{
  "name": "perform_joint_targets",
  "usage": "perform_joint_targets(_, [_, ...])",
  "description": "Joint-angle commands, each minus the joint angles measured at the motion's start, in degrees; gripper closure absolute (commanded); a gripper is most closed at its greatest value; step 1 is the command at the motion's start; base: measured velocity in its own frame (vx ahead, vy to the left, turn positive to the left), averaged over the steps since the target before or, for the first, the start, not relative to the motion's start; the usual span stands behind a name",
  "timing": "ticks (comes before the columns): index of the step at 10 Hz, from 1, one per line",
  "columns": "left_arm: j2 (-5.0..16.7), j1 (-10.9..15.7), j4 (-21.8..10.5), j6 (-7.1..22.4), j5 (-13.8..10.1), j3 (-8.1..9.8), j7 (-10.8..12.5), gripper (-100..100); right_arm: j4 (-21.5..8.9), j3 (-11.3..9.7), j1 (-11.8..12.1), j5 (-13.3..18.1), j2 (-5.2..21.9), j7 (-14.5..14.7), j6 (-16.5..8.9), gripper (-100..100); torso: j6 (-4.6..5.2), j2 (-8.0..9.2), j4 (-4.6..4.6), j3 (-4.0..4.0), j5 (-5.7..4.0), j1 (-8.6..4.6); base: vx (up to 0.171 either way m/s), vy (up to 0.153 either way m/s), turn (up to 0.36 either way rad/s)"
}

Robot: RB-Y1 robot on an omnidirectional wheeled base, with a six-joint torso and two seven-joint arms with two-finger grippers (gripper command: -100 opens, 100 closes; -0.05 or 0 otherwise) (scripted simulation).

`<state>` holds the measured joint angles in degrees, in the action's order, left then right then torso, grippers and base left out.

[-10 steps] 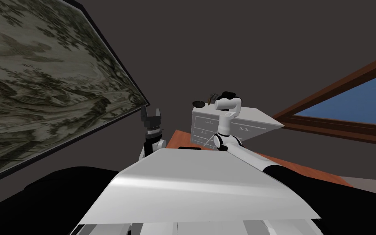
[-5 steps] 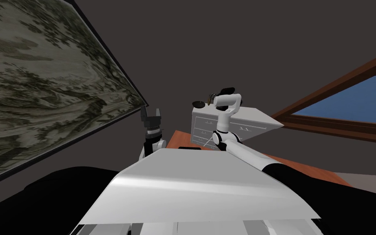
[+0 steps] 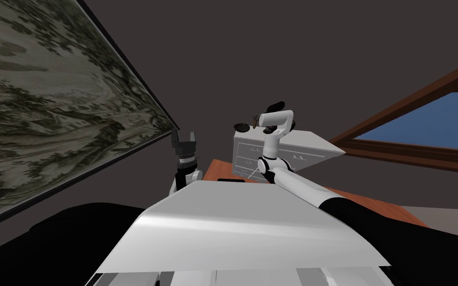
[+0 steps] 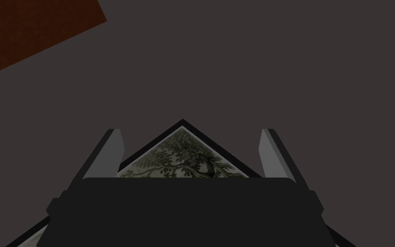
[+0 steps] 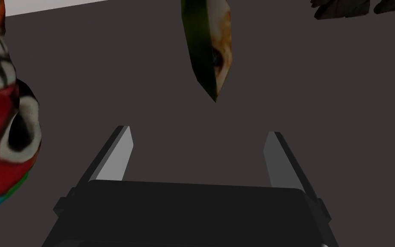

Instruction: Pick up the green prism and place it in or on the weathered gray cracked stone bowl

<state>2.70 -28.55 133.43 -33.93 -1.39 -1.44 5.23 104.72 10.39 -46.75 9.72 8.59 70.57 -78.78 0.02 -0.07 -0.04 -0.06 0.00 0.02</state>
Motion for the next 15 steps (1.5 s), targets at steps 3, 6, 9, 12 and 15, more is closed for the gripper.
perform_joint_targets(3, [0.00,0.00,0.00,0.00,0.00,0.00,0.00,0,-2.72,-0.12,-4.52,0.26,-0.80,3.31,-5.96,-100,0.00,-0.04,-0.01,-0.02,0.00,0.02,0.037,0.018,-0.076])
perform_joint_targets(6, [0.00,0.00,0.00,0.00,0.00,0.00,0.00,0,-3.99,-0.30,-6.53,0.41,-1.19,4.67,-10.67,-100,0.01,-0.07,-0.01,-0.04,0.01,0.03,0.036,0.017,-0.059])
perform_joint_targets(9, [0.00,0.00,0.00,0.00,0.00,0.00,0.00,0,-5.22,-0.51,-8.38,0.52,-1.53,5.87,-14.06,-100,0.01,0.00,0.01,0.00,-0.01,-0.03,0.019,0.007,-0.043])
perform_joint_targets(12, [0.00,0.00,0.00,0.00,0.00,0.00,0.00,0,-7.51,-0.98,-11.57,0.70,-2.02,7.81,-19.11,-100,0.00,-0.05,-0.02,-0.03,0.00,-0.01,0.037,0.014,-0.069])
perform_joint_targets(15, [0.00,0.00,0.00,0.00,0.00,0.00,0.00,0,-9.44,-1.45,-13.99,0.81,-2.26,9.21,-23.20,-100,0.01,-0.04,-0.01,-0.03,-0.01,-0.04,0.037,0.010,-0.074])
